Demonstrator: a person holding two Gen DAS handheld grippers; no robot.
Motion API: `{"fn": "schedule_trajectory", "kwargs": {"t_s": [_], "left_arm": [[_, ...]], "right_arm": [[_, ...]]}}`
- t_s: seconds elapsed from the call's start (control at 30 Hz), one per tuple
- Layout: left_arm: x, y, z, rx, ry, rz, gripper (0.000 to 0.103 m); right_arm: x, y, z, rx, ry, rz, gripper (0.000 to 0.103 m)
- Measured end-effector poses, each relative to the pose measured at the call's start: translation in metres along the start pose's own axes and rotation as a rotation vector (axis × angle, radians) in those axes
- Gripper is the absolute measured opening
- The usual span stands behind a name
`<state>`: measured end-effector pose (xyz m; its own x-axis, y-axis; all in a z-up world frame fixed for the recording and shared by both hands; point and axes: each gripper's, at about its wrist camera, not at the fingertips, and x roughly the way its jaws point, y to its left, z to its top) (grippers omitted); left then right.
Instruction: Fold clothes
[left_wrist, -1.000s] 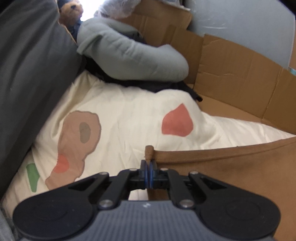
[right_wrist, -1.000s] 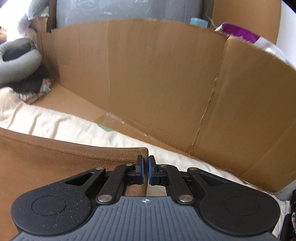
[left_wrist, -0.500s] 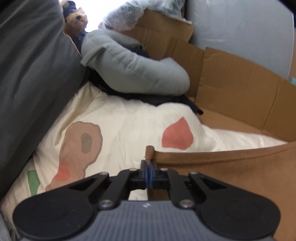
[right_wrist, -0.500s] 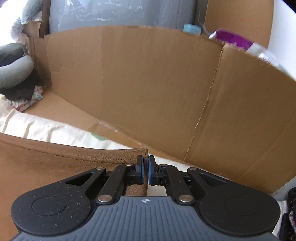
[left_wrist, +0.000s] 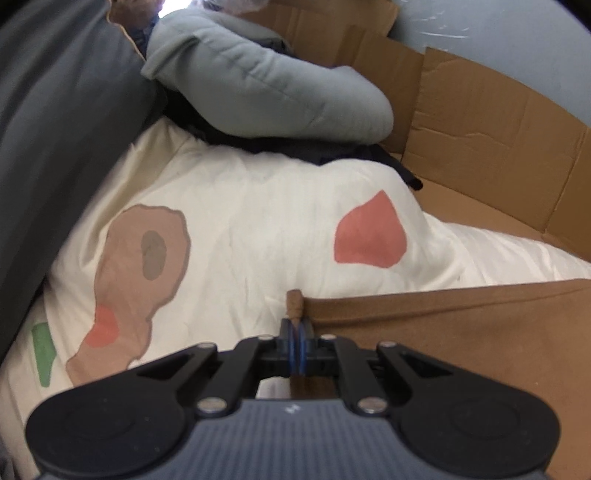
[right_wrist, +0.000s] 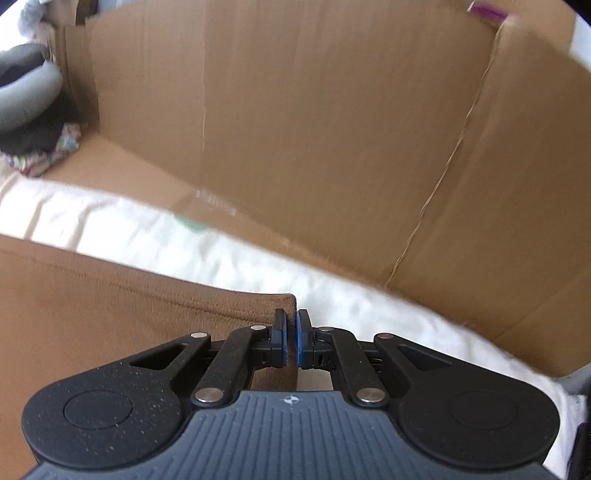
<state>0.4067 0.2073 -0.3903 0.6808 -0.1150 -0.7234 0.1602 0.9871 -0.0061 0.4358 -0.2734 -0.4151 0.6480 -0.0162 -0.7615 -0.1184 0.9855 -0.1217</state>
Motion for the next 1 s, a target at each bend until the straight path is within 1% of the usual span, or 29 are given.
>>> {"fn": "schedule_trajectory", "kwargs": {"t_s": [0.03,0.07,0.1,0.13,0.17,0.2,0.23,0.33,0.4,0.43,0.47,0.5,0.53,0.6,0.7,0.73,0.9,1.0], "left_arm": [[0.000,0.000,0.001,0.001,0.006,0.001,0.006],[0.000,0.000,0.001,-0.002,0.012,0.001,0.007],[0.000,0.001,0.002,-0.010,0.018,0.000,0.009],[-0.002,0.003,0.003,-0.023,0.023,0.000,0.014],[-0.004,0.004,0.004,-0.035,0.024,0.001,0.017],[-0.007,0.005,0.004,-0.039,0.021,0.005,0.021],[-0.011,0.005,0.004,-0.039,0.018,0.009,0.026],[-0.023,0.006,0.002,-0.055,0.015,0.011,0.033],[-0.035,0.005,0.001,-0.073,-0.001,0.013,0.036],[-0.041,0.004,0.000,-0.072,-0.011,0.017,0.042],[-0.047,0.000,-0.001,-0.060,-0.020,0.026,0.046],[-0.053,-0.003,-0.001,-0.046,-0.027,0.036,0.054],[-0.059,-0.006,-0.002,-0.034,-0.034,0.042,0.056],[-0.071,-0.013,-0.005,-0.020,-0.039,0.029,0.057],[-0.087,-0.022,-0.012,-0.022,-0.041,-0.008,0.063],[-0.092,-0.026,-0.015,-0.024,-0.045,-0.011,0.063],[-0.110,-0.043,-0.031,-0.074,-0.033,-0.012,0.064],[-0.124,-0.052,-0.039,-0.089,-0.022,-0.025,0.064]], "right_arm": [[0.002,-0.001,-0.001,0.001,0.013,0.006,0.003],[0.003,-0.002,-0.001,0.007,0.020,0.009,0.005],[0.003,-0.004,0.000,0.014,0.025,0.011,0.009],[0.003,-0.006,0.001,0.025,0.031,0.010,0.016],[0.002,-0.009,0.002,0.044,0.041,0.010,0.026],[0.000,-0.011,0.004,0.057,0.042,0.011,0.033],[-0.003,-0.013,0.005,0.068,0.041,0.014,0.035],[-0.015,-0.016,0.008,0.095,0.038,0.015,0.039],[-0.024,-0.018,0.011,0.116,0.034,0.017,0.039],[-0.028,-0.018,0.013,0.123,0.029,0.018,0.039],[-0.034,-0.017,0.014,0.130,0.021,0.026,0.039],[-0.041,-0.017,0.016,0.138,0.013,0.035,0.039],[-0.048,-0.016,0.017,0.145,0.005,0.044,0.039],[-0.062,-0.013,0.018,0.159,-0.012,0.064,0.039],[-0.080,-0.007,0.015,0.175,-0.041,0.099,0.039],[-0.084,-0.005,0.012,0.183,-0.041,0.107,0.039],[-0.102,0.008,-0.008,0.178,-0.040,0.104,0.040],[-0.117,0.009,-0.019,0.215,-0.040,0.110,0.040]]}}
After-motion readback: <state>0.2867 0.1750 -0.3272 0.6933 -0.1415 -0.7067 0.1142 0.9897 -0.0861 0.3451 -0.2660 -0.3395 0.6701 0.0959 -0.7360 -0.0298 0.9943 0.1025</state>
